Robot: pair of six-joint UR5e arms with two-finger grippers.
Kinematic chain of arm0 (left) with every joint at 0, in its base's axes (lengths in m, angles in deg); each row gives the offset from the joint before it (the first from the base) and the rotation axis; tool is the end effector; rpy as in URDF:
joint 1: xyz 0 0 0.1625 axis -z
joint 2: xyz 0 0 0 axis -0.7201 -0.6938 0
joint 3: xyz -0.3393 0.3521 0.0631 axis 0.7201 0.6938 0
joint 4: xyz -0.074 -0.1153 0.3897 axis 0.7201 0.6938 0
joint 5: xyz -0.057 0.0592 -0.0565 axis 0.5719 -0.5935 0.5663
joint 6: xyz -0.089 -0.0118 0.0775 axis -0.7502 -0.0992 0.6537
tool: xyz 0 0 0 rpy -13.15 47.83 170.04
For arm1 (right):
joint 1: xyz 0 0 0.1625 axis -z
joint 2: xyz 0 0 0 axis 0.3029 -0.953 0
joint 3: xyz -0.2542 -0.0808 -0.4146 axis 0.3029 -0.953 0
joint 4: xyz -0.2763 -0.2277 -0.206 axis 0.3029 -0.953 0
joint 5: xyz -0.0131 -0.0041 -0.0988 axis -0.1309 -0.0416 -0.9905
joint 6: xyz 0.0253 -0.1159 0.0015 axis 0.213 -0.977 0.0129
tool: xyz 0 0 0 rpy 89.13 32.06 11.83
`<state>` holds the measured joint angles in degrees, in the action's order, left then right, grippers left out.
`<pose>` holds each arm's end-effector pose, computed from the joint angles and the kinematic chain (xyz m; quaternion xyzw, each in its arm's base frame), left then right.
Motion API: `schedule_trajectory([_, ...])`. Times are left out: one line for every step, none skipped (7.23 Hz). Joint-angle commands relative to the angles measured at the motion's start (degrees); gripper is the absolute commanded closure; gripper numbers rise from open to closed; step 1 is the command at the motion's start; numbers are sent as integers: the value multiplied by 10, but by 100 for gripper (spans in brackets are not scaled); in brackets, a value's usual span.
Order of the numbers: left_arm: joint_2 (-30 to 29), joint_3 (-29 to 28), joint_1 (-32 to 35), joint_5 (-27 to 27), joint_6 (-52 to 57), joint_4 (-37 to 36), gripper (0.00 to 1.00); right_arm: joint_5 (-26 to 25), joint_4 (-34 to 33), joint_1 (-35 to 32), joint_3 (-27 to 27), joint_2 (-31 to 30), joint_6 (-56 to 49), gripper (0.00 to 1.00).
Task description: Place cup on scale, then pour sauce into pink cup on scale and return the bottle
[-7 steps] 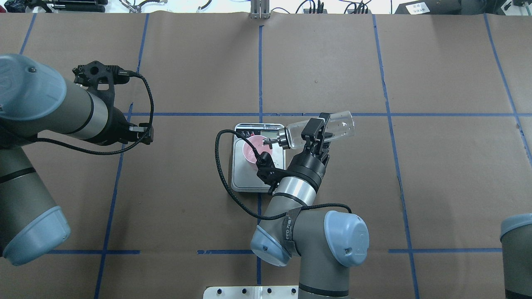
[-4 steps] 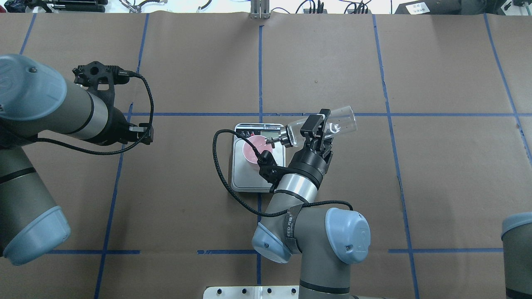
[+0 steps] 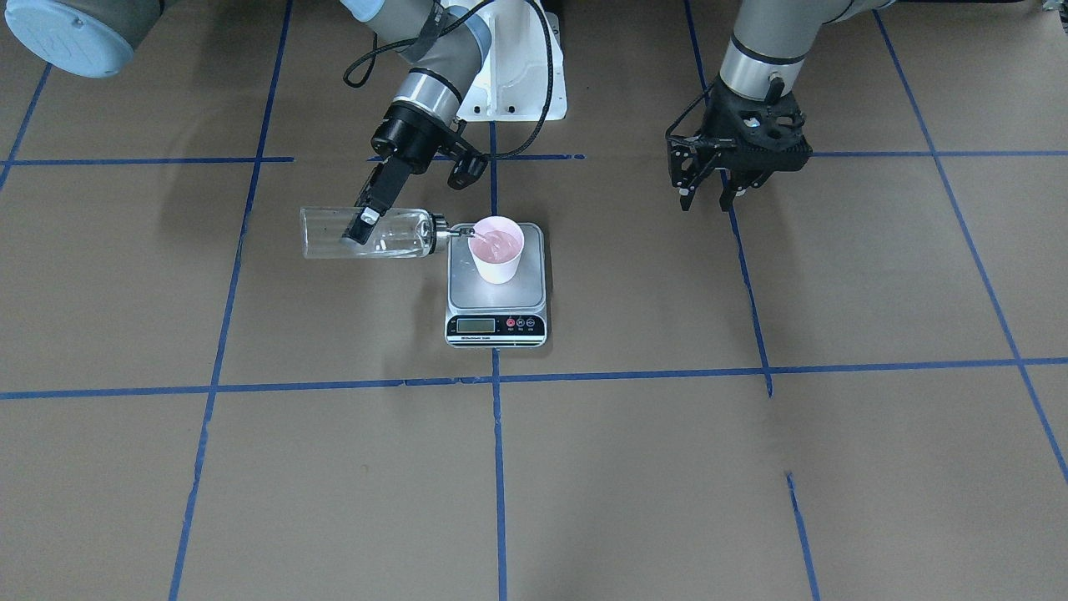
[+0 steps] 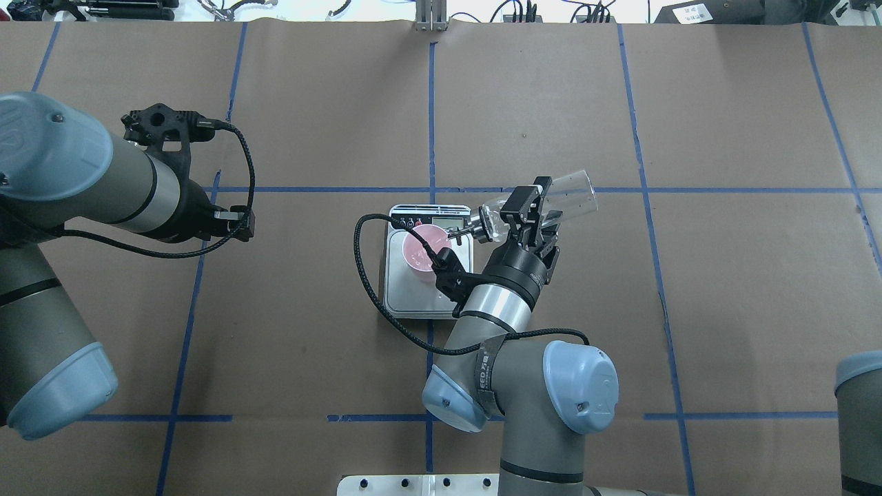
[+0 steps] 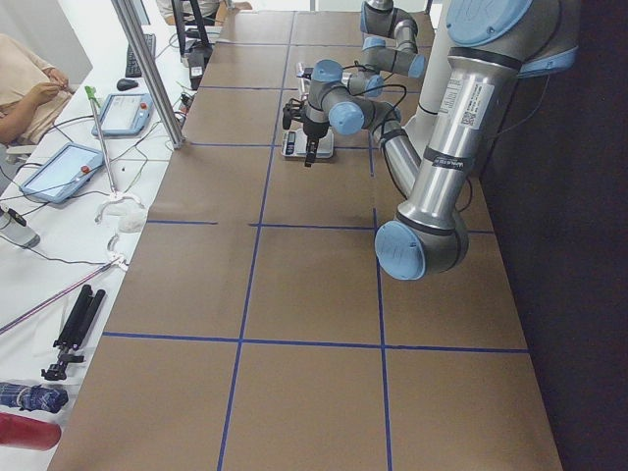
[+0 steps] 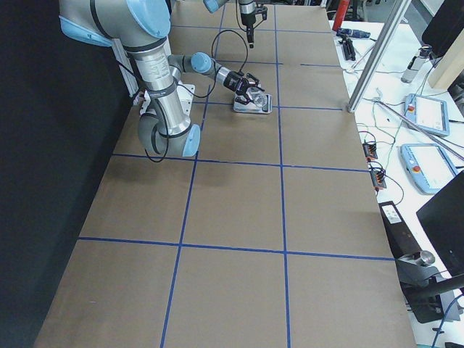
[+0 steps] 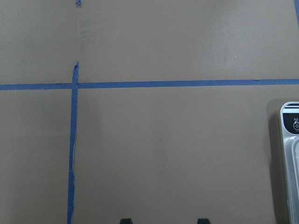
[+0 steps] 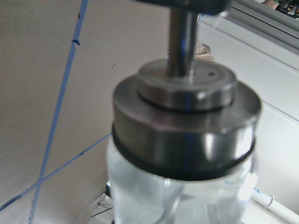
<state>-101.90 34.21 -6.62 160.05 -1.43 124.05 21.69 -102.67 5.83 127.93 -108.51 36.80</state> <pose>0.3709 -0.4314 0.3328 0.0975 0.3967 -0.0280 0.9123 -0.5894 -0.3672 0.2983 0.3656 0.3725 -0.4665 0.7141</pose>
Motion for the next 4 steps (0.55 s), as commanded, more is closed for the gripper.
schedule_trajectory([0, 0, -1, 0, 0, 0, 42, 0, -1, -2, 1, -1, -8, 100])
schedule_trajectory([0, 0, -1, 0, 0, 0, 42, 0, -1, -2, 0, -2, -8, 100])
schedule_trajectory([0, 0, -1, 0, 0, 0, 42, 0, -1, -3, 1, -1, -7, 100])
schedule_trajectory([0, 0, -1, -1, 0, 0, 42, 0, -1, -3, 1, 1, -7, 100])
